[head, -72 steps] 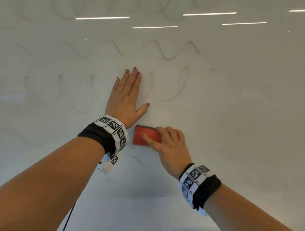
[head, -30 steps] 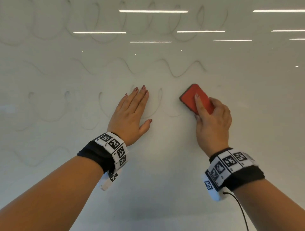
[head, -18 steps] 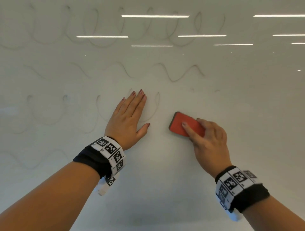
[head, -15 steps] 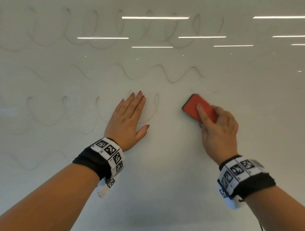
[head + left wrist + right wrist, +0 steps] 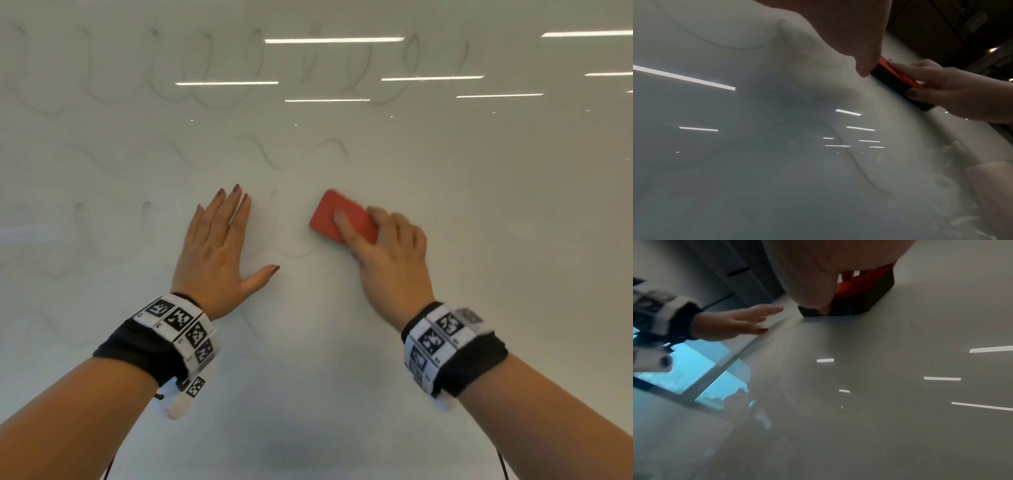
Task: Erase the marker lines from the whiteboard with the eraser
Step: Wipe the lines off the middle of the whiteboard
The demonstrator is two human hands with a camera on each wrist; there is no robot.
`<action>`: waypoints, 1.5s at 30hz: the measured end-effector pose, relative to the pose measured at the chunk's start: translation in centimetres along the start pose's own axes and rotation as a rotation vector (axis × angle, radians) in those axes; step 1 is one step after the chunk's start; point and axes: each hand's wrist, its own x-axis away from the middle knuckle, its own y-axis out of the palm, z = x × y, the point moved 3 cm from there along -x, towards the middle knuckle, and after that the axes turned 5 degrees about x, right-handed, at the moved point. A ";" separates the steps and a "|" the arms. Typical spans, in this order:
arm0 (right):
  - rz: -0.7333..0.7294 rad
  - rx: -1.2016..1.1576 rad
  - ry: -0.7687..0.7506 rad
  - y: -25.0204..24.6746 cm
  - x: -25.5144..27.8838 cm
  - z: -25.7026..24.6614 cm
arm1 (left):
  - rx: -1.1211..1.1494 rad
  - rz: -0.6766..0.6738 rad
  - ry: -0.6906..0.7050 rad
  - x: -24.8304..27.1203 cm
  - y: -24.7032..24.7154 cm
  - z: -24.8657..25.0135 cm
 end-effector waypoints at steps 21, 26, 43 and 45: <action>0.084 -0.044 0.151 -0.4 -3.2 -0.2 | 0.015 -0.098 -0.105 2.2 1.5 -2.4; -0.026 -0.055 -0.182 1.5 1.9 -5.5 | 0.027 -0.087 -0.095 2.2 1.6 -2.4; 0.045 0.007 -0.054 0.3 -6.3 -6.5 | 0.040 -0.068 -0.062 2.3 1.8 -2.7; 0.015 0.006 -0.165 1.1 -3.8 -7.7 | 0.045 -0.069 -0.055 2.3 1.8 -2.7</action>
